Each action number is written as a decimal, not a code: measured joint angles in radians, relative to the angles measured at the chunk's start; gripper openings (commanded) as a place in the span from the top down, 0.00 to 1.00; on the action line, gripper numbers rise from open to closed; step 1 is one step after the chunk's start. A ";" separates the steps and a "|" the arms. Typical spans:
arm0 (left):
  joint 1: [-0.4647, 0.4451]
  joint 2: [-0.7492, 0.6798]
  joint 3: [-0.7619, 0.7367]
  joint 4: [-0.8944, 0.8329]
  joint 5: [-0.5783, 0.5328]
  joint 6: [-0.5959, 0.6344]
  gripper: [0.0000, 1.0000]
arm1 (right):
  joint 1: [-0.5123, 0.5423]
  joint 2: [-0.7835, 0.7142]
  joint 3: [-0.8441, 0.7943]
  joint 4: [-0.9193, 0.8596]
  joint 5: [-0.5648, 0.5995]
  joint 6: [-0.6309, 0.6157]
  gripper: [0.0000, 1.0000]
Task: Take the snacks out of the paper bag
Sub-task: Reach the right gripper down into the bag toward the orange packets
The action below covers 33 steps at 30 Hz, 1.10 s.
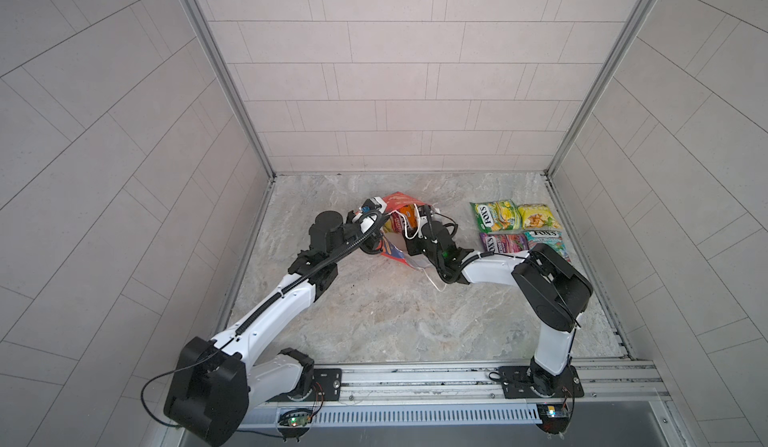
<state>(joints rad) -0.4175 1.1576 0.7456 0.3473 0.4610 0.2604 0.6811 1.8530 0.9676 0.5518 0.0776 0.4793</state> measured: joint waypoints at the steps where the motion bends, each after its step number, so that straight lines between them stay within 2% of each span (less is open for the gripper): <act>1: 0.000 0.000 0.000 0.000 0.003 0.000 1.00 | 0.000 0.001 -0.005 0.019 -0.001 -0.002 0.54; 10: 0.000 0.008 0.000 0.003 0.012 -0.003 1.00 | -0.003 0.067 0.031 0.130 0.040 -0.004 0.54; 11: 0.000 0.009 0.000 0.003 0.012 -0.002 1.00 | -0.003 0.080 0.043 0.133 0.047 -0.004 0.57; 16: 0.000 0.010 0.000 0.002 0.012 -0.002 1.00 | -0.003 0.116 0.089 0.128 0.101 0.012 0.88; 21: 0.000 0.009 -0.003 0.005 0.011 -0.002 1.00 | -0.005 0.117 0.091 0.126 0.116 0.019 0.98; 33: 0.000 0.010 -0.005 0.012 0.008 0.001 1.00 | -0.008 0.081 0.007 0.215 0.021 -0.001 1.00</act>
<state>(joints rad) -0.4175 1.1671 0.7410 0.3595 0.4694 0.2615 0.6731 1.9343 0.9745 0.7670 0.0986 0.4786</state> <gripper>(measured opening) 0.054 0.047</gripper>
